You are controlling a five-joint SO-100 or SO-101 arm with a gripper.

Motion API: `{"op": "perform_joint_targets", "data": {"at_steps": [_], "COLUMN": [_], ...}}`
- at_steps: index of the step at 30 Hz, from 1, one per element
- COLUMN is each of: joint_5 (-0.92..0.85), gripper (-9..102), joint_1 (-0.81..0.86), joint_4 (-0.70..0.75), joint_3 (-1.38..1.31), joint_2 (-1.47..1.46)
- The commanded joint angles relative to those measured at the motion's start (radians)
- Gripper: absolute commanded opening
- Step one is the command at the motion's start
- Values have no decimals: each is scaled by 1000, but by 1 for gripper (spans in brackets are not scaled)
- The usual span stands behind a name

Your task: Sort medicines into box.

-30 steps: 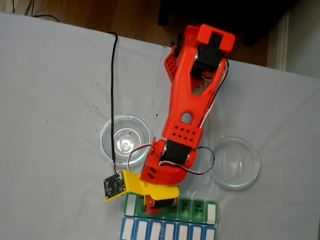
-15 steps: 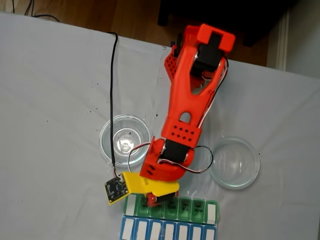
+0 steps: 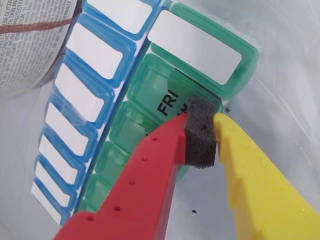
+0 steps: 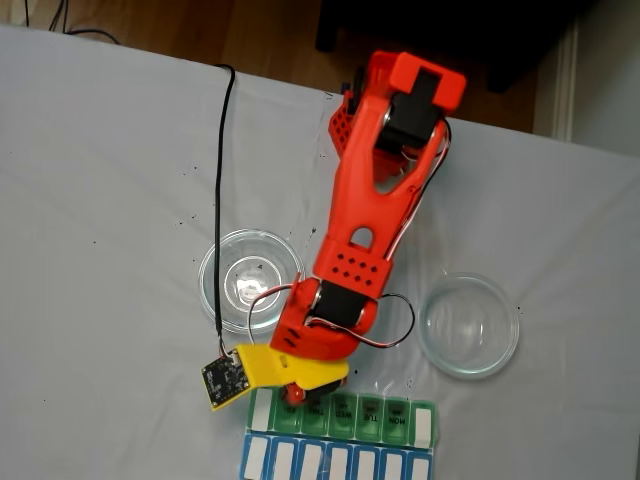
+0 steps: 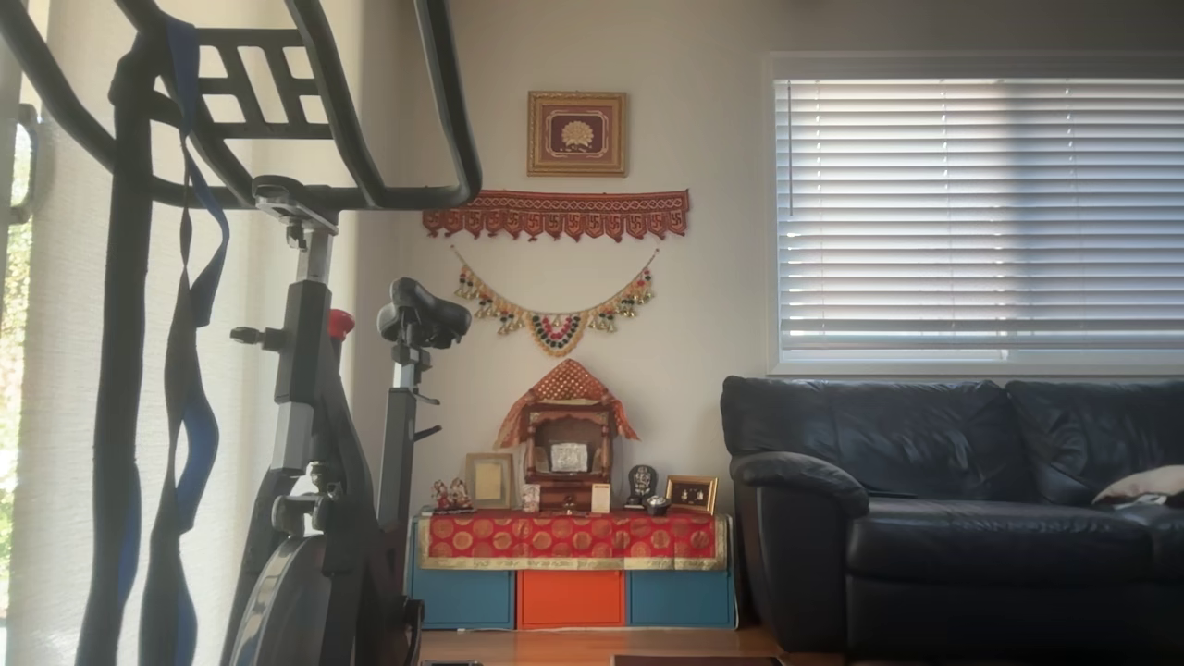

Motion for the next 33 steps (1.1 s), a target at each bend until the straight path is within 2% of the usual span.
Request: {"op": "perform_joint_targets", "data": {"at_steps": [1, 13, 24, 29, 33], "joint_5": [-12, -74, -206, -173, -26], "gripper": [1, 1, 1, 1, 1], "joint_1": [5, -17, -32, -38, -43], "joint_4": [-26, -80, -218, -179, -126], "joint_3": [-37, 51, 225, 209, 156], "joint_2": [25, 5, 34, 63, 124]}}
